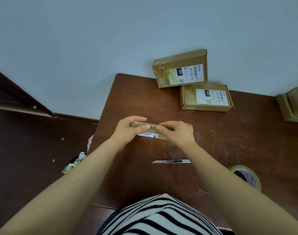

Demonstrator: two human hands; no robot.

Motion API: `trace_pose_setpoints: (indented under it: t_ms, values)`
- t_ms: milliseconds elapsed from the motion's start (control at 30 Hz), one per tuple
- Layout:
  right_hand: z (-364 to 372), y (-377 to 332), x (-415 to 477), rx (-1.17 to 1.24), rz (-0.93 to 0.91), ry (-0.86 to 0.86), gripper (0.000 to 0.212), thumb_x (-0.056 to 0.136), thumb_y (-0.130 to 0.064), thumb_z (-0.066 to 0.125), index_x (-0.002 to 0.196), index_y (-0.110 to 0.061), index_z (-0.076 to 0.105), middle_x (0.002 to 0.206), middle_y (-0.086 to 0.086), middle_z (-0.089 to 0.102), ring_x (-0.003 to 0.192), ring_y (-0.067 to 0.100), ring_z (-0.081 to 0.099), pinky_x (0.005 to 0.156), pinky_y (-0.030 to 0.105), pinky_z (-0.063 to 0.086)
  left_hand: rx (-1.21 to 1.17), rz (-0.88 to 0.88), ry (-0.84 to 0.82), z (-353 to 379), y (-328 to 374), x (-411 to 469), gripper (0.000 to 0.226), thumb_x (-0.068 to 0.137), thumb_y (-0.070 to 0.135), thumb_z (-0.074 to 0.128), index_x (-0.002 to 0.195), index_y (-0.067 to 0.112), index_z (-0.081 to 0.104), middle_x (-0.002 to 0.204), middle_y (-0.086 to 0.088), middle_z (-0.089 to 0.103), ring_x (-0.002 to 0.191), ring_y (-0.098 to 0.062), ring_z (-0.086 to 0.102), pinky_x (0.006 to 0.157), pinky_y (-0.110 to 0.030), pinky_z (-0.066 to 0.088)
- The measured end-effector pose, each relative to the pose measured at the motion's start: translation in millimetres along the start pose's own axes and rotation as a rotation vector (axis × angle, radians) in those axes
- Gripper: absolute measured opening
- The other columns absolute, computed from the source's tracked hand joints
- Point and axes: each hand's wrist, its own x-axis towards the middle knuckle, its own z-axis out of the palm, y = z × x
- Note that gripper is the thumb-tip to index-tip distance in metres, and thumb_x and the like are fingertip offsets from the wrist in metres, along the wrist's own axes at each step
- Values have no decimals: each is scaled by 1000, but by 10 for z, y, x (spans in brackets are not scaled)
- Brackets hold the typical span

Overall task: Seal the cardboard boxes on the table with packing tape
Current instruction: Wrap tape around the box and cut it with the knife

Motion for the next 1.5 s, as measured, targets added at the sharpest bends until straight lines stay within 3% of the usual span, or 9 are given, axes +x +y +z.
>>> trace_pose_setpoints:
  t_ms: [200,400,467,567,800,1133,1233,1367,1500]
  values:
    - [37,-28,31,-46,-1,-9,27,95,-48,50,104,-35,72,84,-14,69,79,3,46,96,28,16,47,21,52,48,-16,19,9,80,16,75,84,23,71,108,-16,64,99,-29,64,88,-38,55]
    - [-94,11,35,-9,1,-126,27,97,-37,51,120,-33,66,111,-14,68,109,7,54,108,33,23,-22,-63,-51,-40,11,17,10,89,19,66,91,26,72,99,-1,70,90,-7,65,78,-20,53]
    - [-88,11,29,-11,19,-137,29,94,-46,53,117,-35,66,102,-16,68,100,9,59,108,32,25,-39,-96,-41,-53,9,14,8,86,24,69,92,27,74,96,3,72,92,-8,66,82,-23,52]
    - [-22,-15,16,-27,38,-64,41,87,-64,50,108,-35,69,90,-17,65,90,4,54,101,29,25,-44,-64,28,5,-11,5,18,74,26,81,90,21,74,90,1,73,76,-3,69,65,-17,55]
    - [7,-16,30,-125,7,-68,33,95,-54,44,107,-35,69,88,-9,72,78,5,50,89,28,19,32,-33,75,55,3,0,8,77,20,78,83,18,72,101,-18,69,94,-30,67,88,-40,55]
    - [-82,-10,62,-156,-40,-150,29,101,-40,40,117,-35,64,107,-15,67,98,9,55,100,34,23,111,-6,33,41,17,21,3,86,28,69,85,26,68,96,-3,69,88,-14,65,77,-24,54]
    - [-115,-63,60,-199,-58,-203,30,102,-34,38,121,-33,61,113,-12,66,105,12,55,102,35,24,99,-19,26,36,31,23,3,87,25,69,86,23,68,93,-4,70,89,-18,67,79,-29,57]
    - [-217,-1,-66,109,-36,-29,35,96,-35,51,130,-24,57,128,-6,60,119,14,52,106,38,39,119,-31,38,41,49,34,8,89,24,65,92,25,71,103,-5,70,98,-19,66,90,-37,54]
    - [-398,350,-274,299,43,240,34,92,-26,59,125,-25,58,125,-8,60,117,11,53,103,38,44,291,33,58,29,71,47,43,79,29,64,121,40,62,131,-3,52,125,-23,46,110,-43,34]
